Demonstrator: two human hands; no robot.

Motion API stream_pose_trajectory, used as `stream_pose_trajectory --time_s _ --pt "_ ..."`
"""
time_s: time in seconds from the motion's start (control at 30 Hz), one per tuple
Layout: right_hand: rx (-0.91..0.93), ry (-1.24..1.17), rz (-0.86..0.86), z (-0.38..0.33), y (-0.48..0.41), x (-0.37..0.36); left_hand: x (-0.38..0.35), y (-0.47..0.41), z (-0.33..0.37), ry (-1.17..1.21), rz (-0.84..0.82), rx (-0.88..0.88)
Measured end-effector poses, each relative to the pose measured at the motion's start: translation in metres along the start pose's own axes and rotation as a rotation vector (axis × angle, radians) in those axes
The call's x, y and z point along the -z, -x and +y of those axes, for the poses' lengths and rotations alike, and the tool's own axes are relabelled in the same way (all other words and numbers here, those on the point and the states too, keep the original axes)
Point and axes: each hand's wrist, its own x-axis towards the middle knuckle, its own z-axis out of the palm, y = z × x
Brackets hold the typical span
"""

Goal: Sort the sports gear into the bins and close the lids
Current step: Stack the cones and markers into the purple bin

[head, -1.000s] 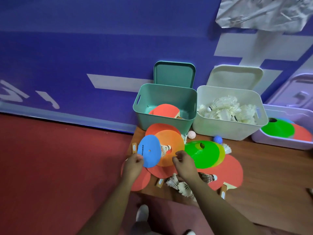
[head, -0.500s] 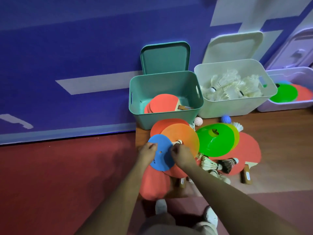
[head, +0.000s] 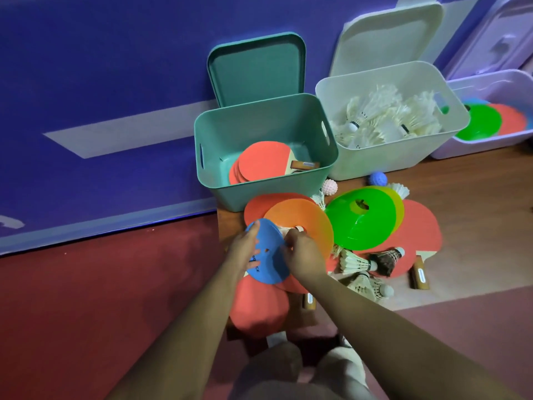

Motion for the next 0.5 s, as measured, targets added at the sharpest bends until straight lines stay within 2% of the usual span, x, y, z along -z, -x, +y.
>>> stream_pose_trajectory --time_s 0.2,0.33,0.5 --pt "0.276 -0.173 -0.036 0.007 0.023 0.009 -0.007 0.020 0.013 0.173 0.028 0.014" --pt "0.400 -0.232 -0.069 0.008 0.028 0.024 -0.013 0.041 0.021 0.166 0.086 -0.087" --pt "0.501 -0.279 -0.218 0.009 0.029 0.051 -0.014 0.066 0.026 0.076 0.283 -0.265"
